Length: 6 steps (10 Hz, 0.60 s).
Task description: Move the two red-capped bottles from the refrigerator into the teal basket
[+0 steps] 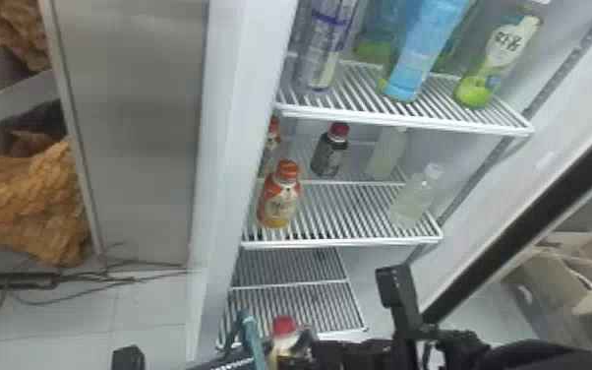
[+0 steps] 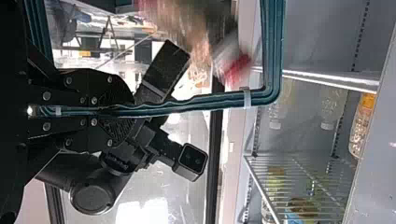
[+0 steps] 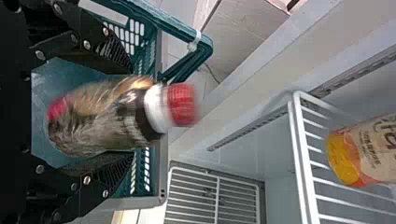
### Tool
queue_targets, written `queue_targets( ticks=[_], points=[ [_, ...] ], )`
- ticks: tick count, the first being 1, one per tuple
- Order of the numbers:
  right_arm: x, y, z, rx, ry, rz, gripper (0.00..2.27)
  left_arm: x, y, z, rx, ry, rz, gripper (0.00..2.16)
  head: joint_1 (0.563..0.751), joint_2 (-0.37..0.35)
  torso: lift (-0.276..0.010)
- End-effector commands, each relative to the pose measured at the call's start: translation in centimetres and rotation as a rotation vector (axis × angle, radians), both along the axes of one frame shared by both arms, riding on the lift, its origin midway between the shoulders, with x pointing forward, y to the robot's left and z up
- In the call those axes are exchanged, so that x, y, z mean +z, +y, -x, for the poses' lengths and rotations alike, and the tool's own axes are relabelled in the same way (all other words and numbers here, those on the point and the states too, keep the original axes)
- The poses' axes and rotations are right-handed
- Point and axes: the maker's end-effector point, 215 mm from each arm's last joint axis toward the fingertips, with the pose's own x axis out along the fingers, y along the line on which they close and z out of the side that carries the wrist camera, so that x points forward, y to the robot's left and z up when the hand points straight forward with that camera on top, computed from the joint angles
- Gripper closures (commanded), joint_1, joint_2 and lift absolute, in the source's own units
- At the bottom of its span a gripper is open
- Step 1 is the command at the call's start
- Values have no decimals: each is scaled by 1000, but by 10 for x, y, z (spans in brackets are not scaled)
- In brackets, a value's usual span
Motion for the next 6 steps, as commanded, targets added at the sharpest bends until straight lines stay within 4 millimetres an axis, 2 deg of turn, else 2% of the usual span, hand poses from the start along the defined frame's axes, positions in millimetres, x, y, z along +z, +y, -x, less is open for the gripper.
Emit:
queue_targets(
  ticks=[1,3,4,6],
  points=[
    [4,-9,-7,-12,-27,30,348,1,1,-1,3,1,2,1087,695,-350,-228],
    [11,-14,-20,-23,-80,48,148,1,0,-1,5,0,3,1087,695,-350,-228],
    [18,-22,-32,-40,-131,61,96,0,0,0,3,3,4,1087,695,-350,-228],
    [33,-35,-59,-72,-246,78,96,0,1,-1,9,5,5,1087,695,-350,-228]
  ],
)
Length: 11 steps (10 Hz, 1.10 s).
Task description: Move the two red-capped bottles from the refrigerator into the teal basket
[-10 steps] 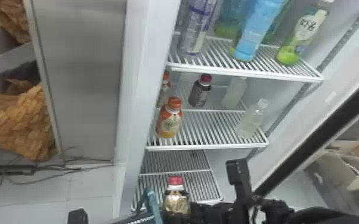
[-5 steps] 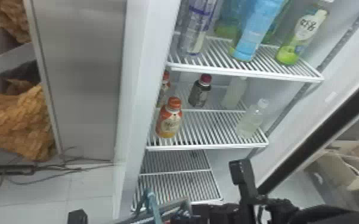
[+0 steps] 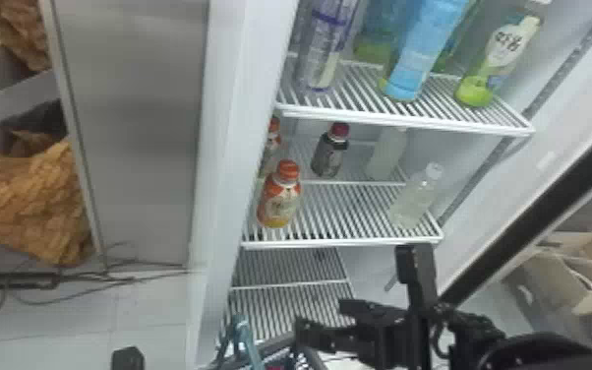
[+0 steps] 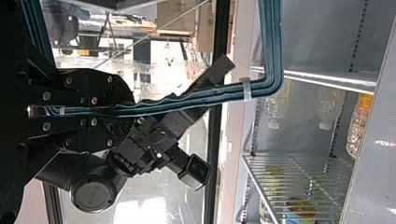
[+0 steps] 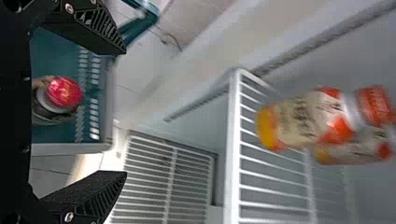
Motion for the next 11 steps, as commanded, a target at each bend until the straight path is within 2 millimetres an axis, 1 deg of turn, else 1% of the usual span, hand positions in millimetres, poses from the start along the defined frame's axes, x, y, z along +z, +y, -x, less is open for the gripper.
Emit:
queue_targets(
  ticks=[1,2,3,4,6,8,9,11],
  points=[
    [13,-7,-18,-22,-78,11,96,0,1,-1,9,4,4,1087,695,-350,-228],
    [18,-11,-29,-35,-123,18,94,1,2,-2,14,7,7,1087,695,-350,-228],
    [33,-14,-51,-41,-230,19,94,1,2,-2,16,8,10,1087,695,-350,-228],
    [39,-14,-65,-54,-291,-2,93,1,2,-2,18,9,10,1087,695,-350,-228],
    [47,-27,-90,-99,-411,-17,94,2,0,0,12,14,16,1087,695,-350,-228],
    [70,-45,-108,-172,-556,-15,94,2,0,0,12,15,18,1087,695,-350,-228],
    [77,-50,-117,-187,-613,-28,93,4,-2,3,4,21,24,1087,695,-350,-228],
    [81,-57,-125,-209,-671,-13,81,4,-2,3,2,19,24,1087,695,-350,-228]
  ],
)
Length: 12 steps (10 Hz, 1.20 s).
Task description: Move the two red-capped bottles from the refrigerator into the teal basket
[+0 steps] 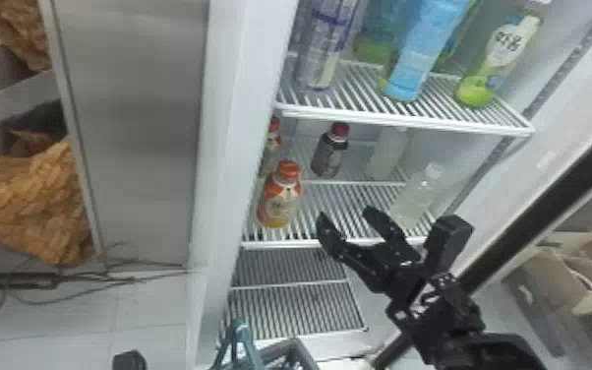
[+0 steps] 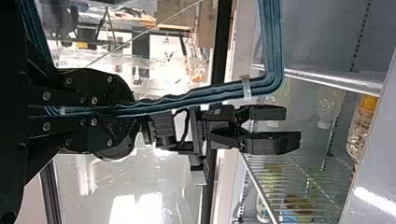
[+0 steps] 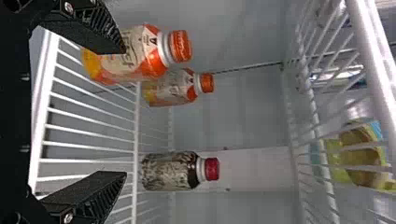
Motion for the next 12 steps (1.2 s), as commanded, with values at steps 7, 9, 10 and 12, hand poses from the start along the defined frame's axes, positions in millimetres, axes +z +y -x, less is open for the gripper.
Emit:
queue_targets(
  ticks=[7,9,10,12],
  points=[
    [28,-32,-29,-117,-204,164,16,2,-4,3,-18,-1,4,1087,695,-350,-228],
    [23,-38,-39,-142,-203,193,7,2,-4,5,-24,-1,3,1087,695,-350,-228],
    [20,-39,-45,-144,-198,190,4,2,-4,5,-24,-1,3,1087,695,-350,-228],
    [9,-40,-62,-147,-175,180,-2,2,-4,5,-26,-3,2,1087,695,-350,-228]
  ],
)
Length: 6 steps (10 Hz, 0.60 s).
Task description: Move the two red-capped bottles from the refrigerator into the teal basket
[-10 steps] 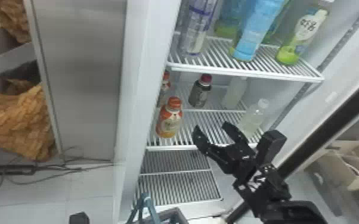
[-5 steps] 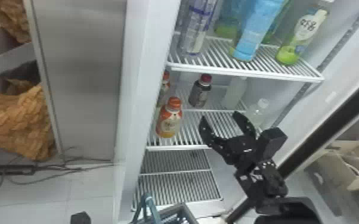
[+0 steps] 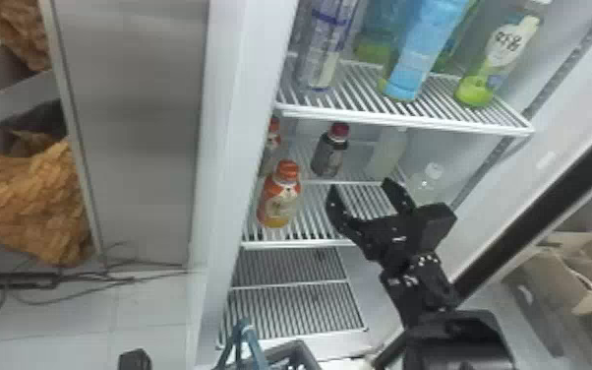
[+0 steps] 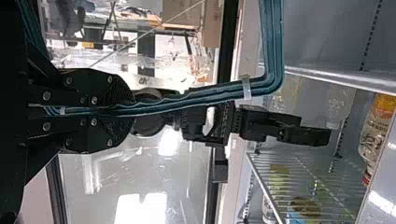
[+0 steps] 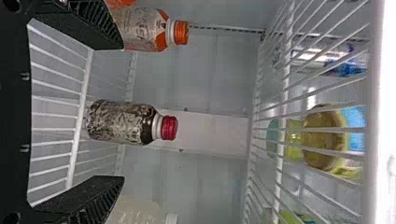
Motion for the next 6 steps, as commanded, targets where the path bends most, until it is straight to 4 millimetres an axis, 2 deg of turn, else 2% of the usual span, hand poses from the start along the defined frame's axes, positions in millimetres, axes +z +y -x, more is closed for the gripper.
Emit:
queue_targets(
  ticks=[1,3,6],
  points=[
    [-6,1,-11,1,13,-15,-2,0,0,0,0,0,1,1087,695,-350,-228],
    [-18,6,-26,5,44,-38,-2,2,-1,-1,-4,-2,3,1087,695,-350,-228],
    [-16,3,-51,-10,48,-28,-2,4,-1,-2,-8,-6,7,1087,695,-350,-228]
  ],
)
